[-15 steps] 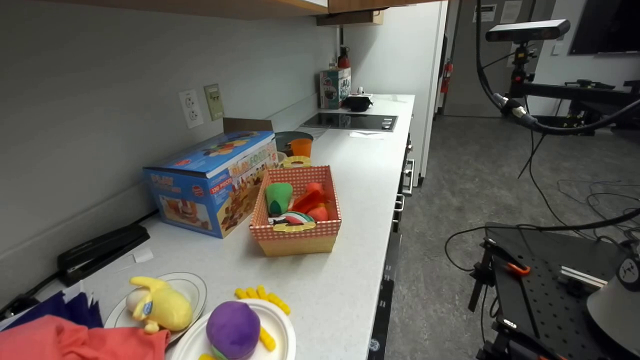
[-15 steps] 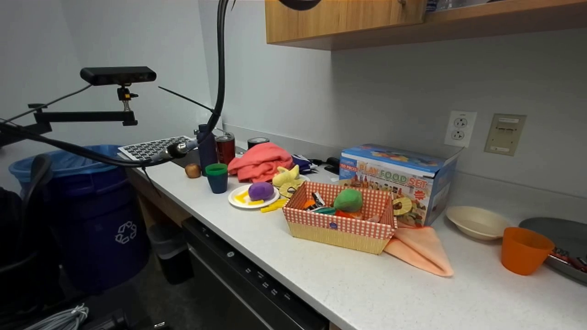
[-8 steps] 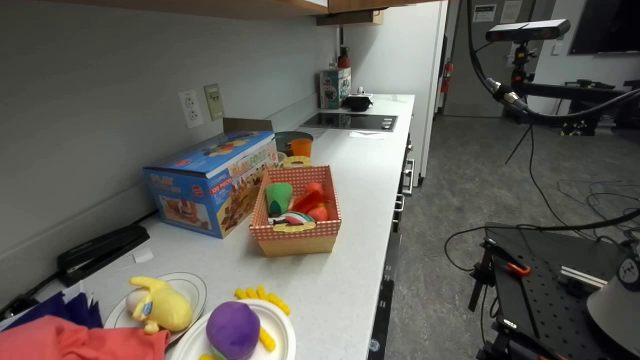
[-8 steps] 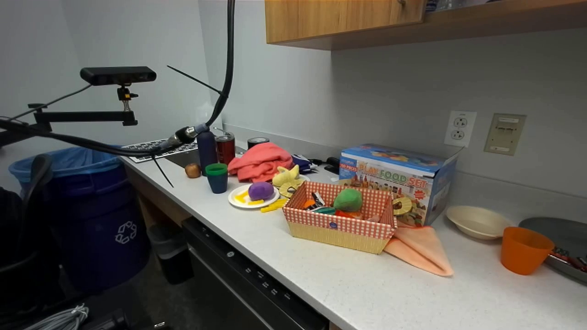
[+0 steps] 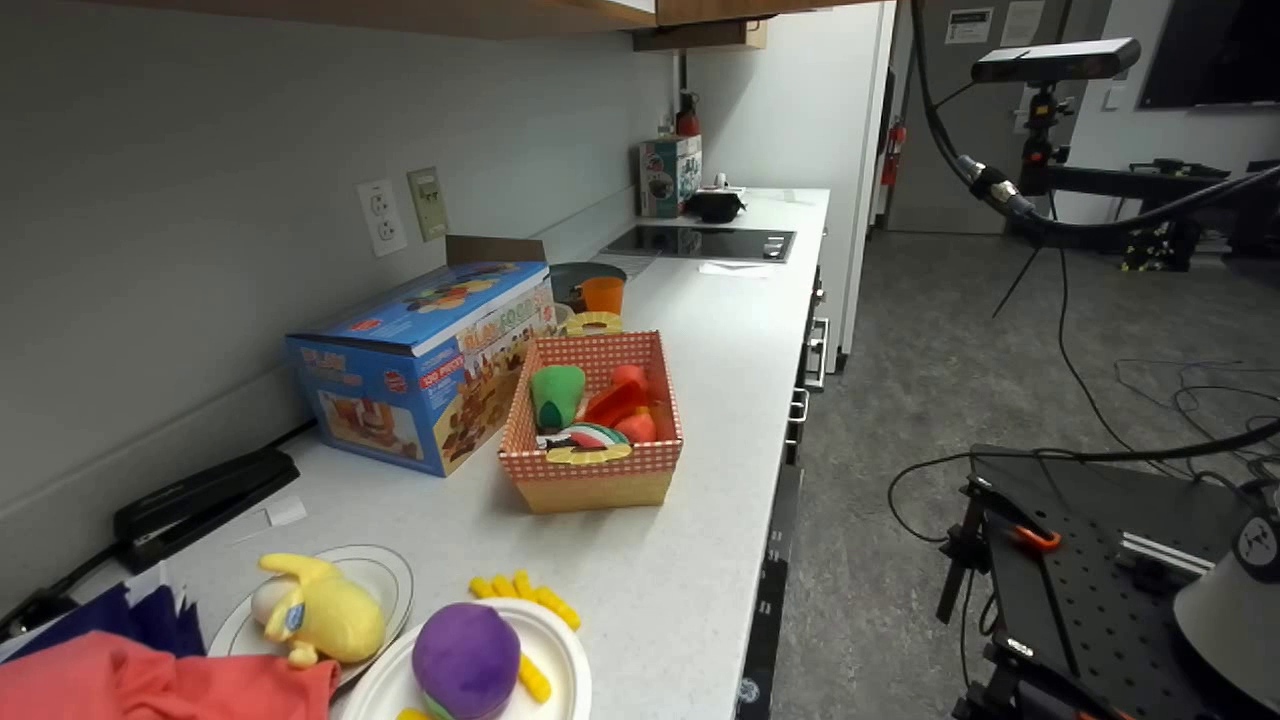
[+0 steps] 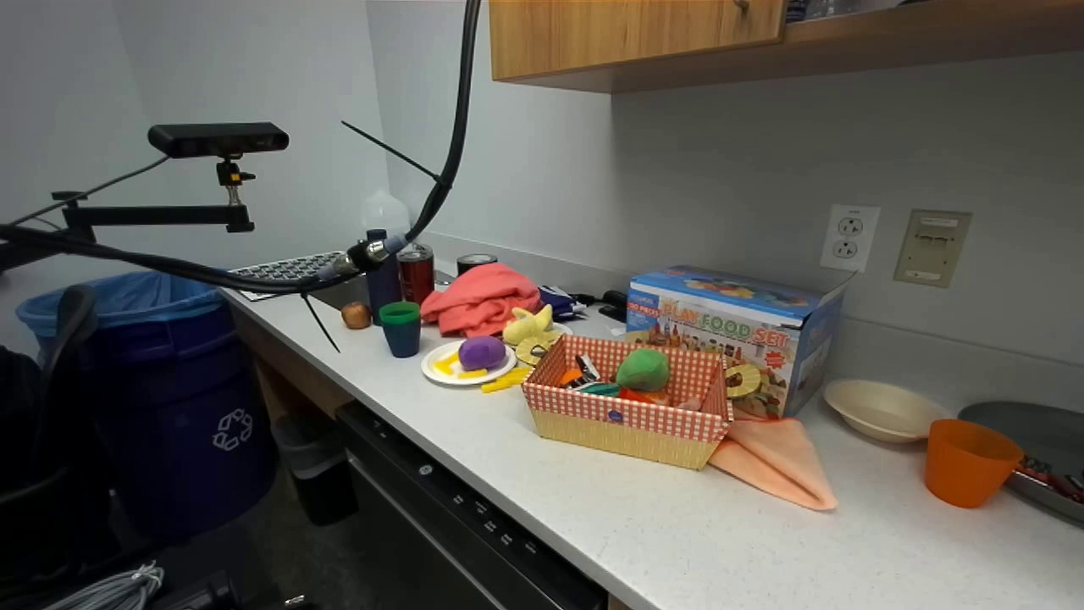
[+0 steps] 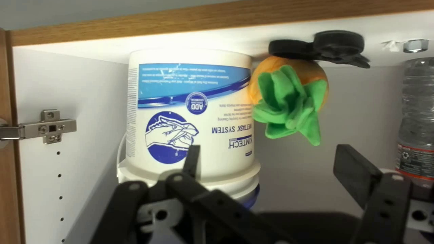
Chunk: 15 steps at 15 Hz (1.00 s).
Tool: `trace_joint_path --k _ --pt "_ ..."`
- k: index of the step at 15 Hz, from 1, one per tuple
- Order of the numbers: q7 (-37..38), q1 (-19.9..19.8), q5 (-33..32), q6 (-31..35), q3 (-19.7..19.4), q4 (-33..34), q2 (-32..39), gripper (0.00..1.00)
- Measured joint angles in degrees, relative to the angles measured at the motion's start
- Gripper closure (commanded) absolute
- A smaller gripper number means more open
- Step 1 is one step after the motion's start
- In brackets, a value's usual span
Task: Open the right door of the cabinet above the blue box, take the pineapple plush toy out of the cabinet and place it in the basket
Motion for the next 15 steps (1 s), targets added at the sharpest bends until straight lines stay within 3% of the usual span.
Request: trace_joint_path --k 14,15 --pt "0.01 -0.56 0.54 0.00 0.76 2.89 3.70 0.00" --pt "0.01 -0.55 0.54 0.00 0.95 3.64 4.26 0.07"
